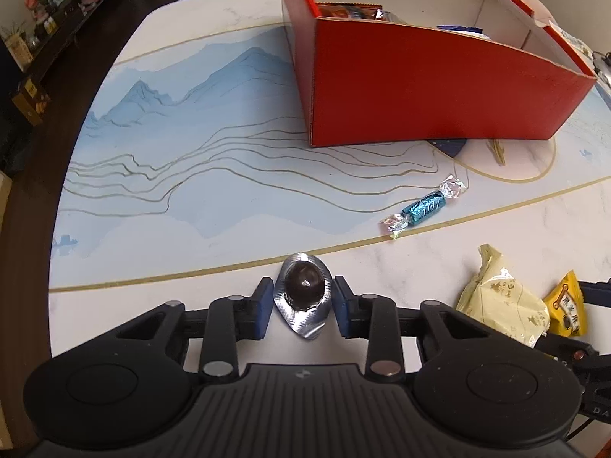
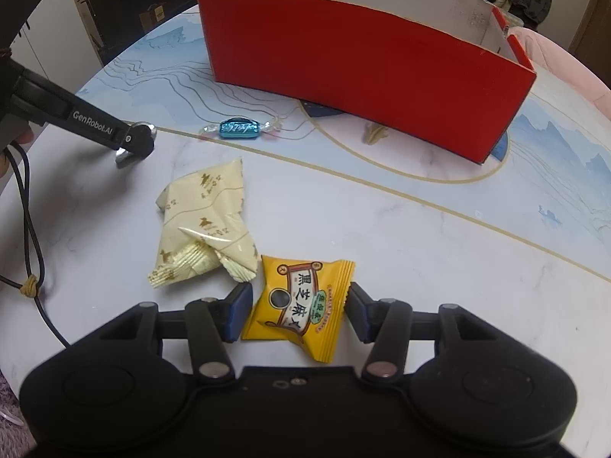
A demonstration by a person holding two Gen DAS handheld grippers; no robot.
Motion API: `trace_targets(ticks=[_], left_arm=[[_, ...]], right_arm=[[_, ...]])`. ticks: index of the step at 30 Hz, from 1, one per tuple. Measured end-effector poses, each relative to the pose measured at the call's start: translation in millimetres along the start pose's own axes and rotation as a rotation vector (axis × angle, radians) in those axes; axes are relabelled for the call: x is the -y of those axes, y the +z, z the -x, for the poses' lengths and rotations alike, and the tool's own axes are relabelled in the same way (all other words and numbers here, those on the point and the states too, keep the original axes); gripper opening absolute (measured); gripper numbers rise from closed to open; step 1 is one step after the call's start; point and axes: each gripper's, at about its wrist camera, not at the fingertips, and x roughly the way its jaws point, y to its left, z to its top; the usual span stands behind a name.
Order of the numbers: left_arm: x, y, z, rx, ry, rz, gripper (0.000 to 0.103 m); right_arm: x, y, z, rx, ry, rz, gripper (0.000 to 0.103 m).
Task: Organize snacks
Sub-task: 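Grasp the yellow sesame snack packet with the right gripper while the left grasps the foil chocolate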
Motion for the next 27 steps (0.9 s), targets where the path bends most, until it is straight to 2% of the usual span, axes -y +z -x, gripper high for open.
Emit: trace_targets(ticks=[4,5,9,27], left_arm=[[1,-1,0,0.005,0.005,-0.007,0.031],[1,-1,1,0.007,0.012,-0.004,0.028],[0,0,1,0.005,0.012,0.002,0.028],[-19,-11,27,0.042,-0.047,0.093,0.028]], right_arm=[[3,-1,1,0.001,-0.008,-0.016,0.050],[4,-1,1,0.002,-0.010,-0.022,0.048],[8,-1,5,0.011,-0.022,-0.044,0.044],[15,-2,30,0.079,-0.045,-0.144,0.042]])
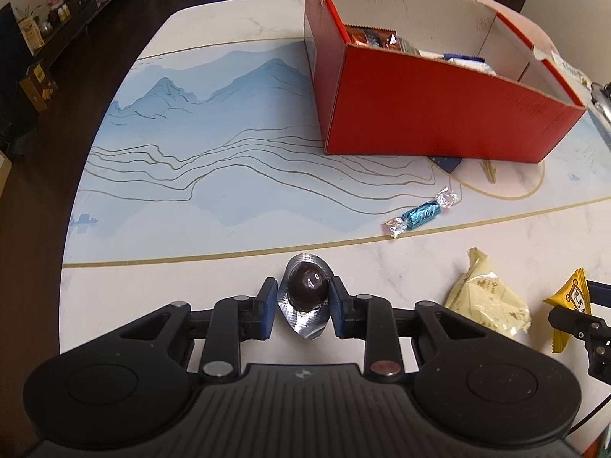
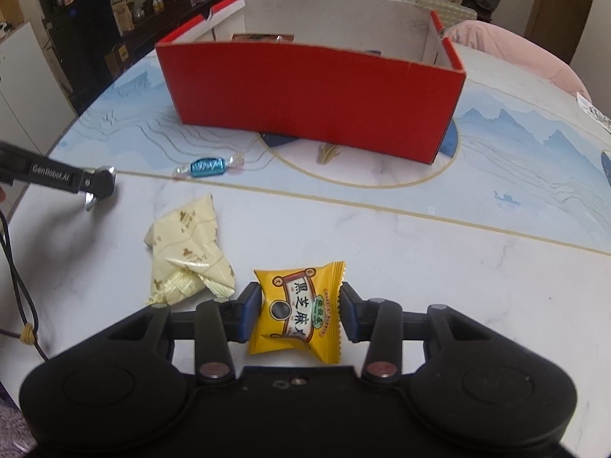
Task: Organize snacks
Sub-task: 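Grasp the yellow sesame snack packet with the right gripper while the left grasps the foil chocolate, then carry the yellow packet and foil chocolate with both grippers into the box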
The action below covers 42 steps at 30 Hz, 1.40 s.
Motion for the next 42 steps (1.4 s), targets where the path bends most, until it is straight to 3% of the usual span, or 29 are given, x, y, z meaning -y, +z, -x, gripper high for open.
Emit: trace_targets(ticks=[10,21,36,42], left_arm=[[-3,2,32,0.041,-0.049,0.054,0.028],[4,21,69,0.106,-0.073,0.068,0.028],[45,89,104,0.230,-0.070,-0.016,0.028],[55,120,92,0.220,-0.068,-0.023,0.028]], right_arm=[[4,14,27,0.070,0.004,-0.037,0.041],[8,52,56,0.160,0.024,-0.041,0.041],[28,129,70,0.284,0.014,-0.021,0.041],[40,156,55,0.279,0.019,-0.031,0.041]])
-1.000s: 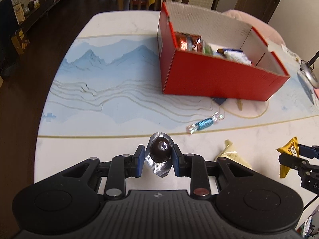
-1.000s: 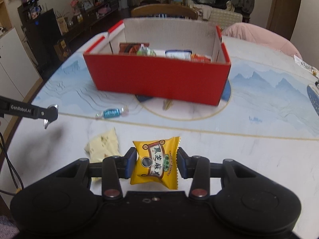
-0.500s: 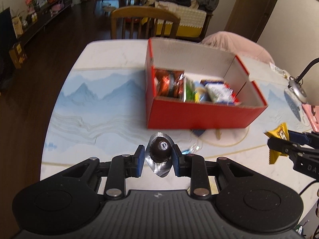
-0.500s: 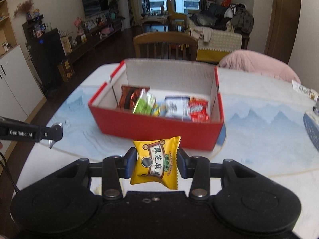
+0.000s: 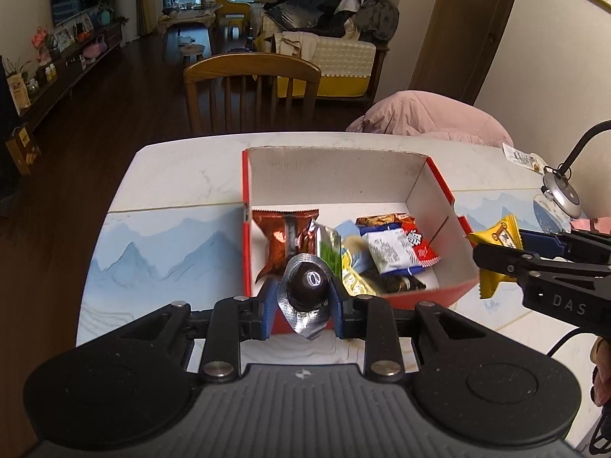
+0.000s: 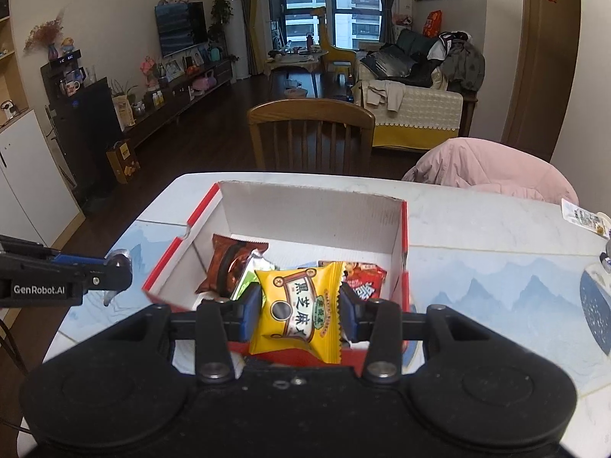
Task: Organize snacks
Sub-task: 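Carry the yellow packet and foil chocolate with both grippers into the box, then open both grippers, dropping the yellow packet and chocolate into the box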
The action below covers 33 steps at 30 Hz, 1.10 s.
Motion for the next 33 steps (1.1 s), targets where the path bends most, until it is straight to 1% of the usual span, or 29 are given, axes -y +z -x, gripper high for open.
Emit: trace_targets(ticks=[9,17,24,33], left_arm=[[7,24,-43,-0.039,0.041,-0.012,0.028],[10,40,-89,-0.093,0.063,-0.020,0.028],[15,38,-127,-0.159,0.078,-0.031,0.028],[18,30,-156,-0.217,0.095,-0.043,0.028]], right_arm=[[15,19,-43,-0.042,-0.009,0.021,0.041],[31,21,-86,-0.111,0.003,0.009,0.041],[33,10,-125,-0.189,0.025,0.029,0.041],[35,1,-148,-0.232,0.039,0.043,0.041]])
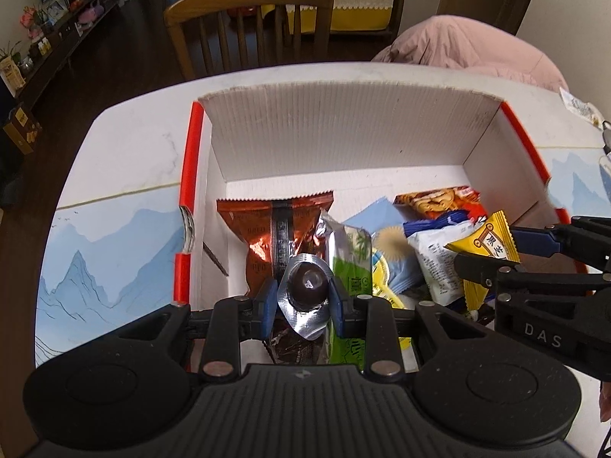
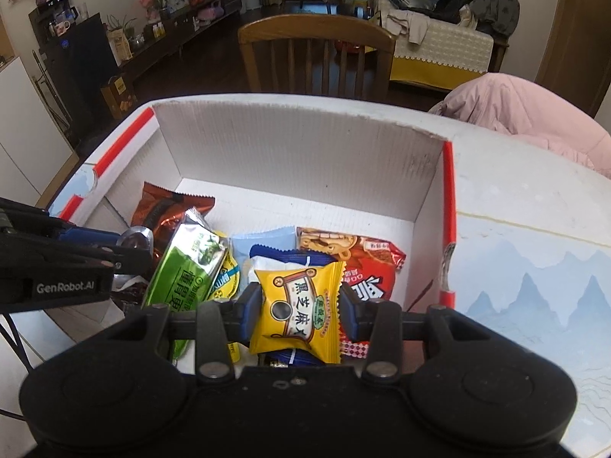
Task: Organize snacks
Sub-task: 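Open both grippers, dropping the yellow packet and chocolate into the box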
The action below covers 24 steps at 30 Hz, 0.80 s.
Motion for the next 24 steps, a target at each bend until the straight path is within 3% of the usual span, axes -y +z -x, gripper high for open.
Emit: trace_targets(ticks=[7,18,22,24], left_arm=[[1,-5,-7,-0.022,0.000,-0.010,0.028],[-3,-12,14,0.008,-0.009,0.010,0.030],[-5,-17,28,0.037,-0.023,0.019,0.045],[-4,-20,36,0.051,-0.028,0.019,0.046]], right_arm=[[1,-2,-4,-0.015,0.020,-0.002,0.042],[-3,-8,16,-0.014,0.017,-0.025,0.044],[-4,-11,28,0.007,0.014,-0.040,0.046],[-6,-12,36,0.025,0.018,-0.043,0.049]])
